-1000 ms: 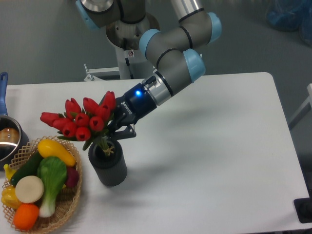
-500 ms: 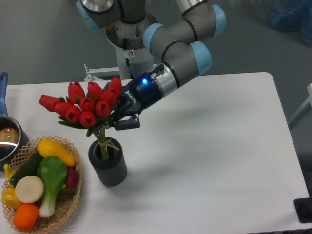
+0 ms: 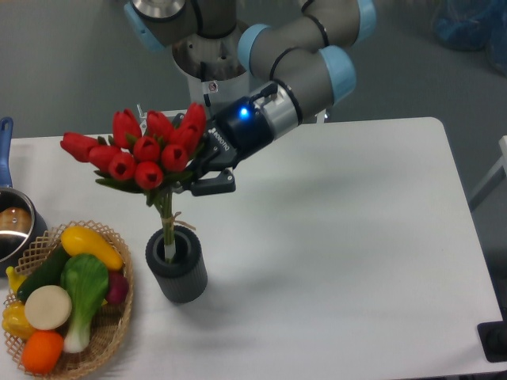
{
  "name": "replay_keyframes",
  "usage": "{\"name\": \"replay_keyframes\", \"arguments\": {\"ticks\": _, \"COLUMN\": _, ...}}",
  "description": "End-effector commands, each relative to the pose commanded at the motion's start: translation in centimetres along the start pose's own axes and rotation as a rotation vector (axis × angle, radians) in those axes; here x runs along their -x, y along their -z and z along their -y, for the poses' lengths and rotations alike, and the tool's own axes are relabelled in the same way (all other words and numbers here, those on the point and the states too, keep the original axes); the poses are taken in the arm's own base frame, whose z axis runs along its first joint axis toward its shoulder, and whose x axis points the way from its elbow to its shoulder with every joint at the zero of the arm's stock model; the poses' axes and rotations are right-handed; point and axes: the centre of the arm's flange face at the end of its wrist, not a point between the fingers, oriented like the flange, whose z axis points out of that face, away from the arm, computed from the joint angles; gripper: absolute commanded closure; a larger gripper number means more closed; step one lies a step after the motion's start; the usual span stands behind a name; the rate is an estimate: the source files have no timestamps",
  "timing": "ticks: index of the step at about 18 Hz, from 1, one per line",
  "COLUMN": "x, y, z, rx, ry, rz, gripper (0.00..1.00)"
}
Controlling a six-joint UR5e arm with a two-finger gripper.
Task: Pick up the flowers from the vase
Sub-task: 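Lift the gripped tulips upward, drawing the stems out of the vase, then raise the tulip bouquet clear of the vase and carry it away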
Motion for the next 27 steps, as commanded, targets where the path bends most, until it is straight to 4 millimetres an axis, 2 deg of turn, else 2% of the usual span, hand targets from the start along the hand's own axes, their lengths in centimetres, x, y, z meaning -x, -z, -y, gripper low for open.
{"name": "replay_keyframes", "arguments": {"ticks": 5, "x": 0.3, "y": 1.1, "z": 0.7, "rx": 0.011, "ry": -0.017, "rz": 0.026, "gripper": 0.67}}
{"name": "replay_keyframes", "arguments": {"ticks": 7, "x": 0.4, "y": 2.5, "z": 1.5, "rx": 0.012, "ry": -0.004, "rz": 0.055, "gripper": 0.67}}
{"name": "replay_keyframes", "arguments": {"ticks": 9, "x": 0.9, "y": 5.1, "z": 2.6, "rx": 0.014, "ry": 0.010, "rz": 0.107, "gripper": 0.67}}
{"name": "replay_keyframes", "arguments": {"ticks": 12, "x": 2.4, "y": 9.0, "z": 3.1, "rx": 0.048, "ry": -0.011, "rz": 0.196, "gripper": 0.67}}
{"name": "replay_keyframes", "arguments": {"ticks": 14, "x": 3.7, "y": 11.9, "z": 4.2, "rx": 0.049, "ry": -0.032, "rz": 0.249, "gripper": 0.67}}
{"name": "replay_keyframes", "arguments": {"ticks": 15, "x": 4.0, "y": 12.4, "z": 4.5, "rx": 0.052, "ry": -0.038, "rz": 0.259, "gripper": 0.67}}
{"name": "replay_keyframes", "arguments": {"ticks": 17, "x": 5.1, "y": 13.4, "z": 3.6, "rx": 0.060, "ry": -0.029, "rz": 0.277, "gripper": 0.67}}
{"name": "replay_keyframes", "arguments": {"ticks": 27, "x": 5.4, "y": 14.8, "z": 3.4, "rx": 0.069, "ry": -0.027, "rz": 0.305, "gripper": 0.67}}
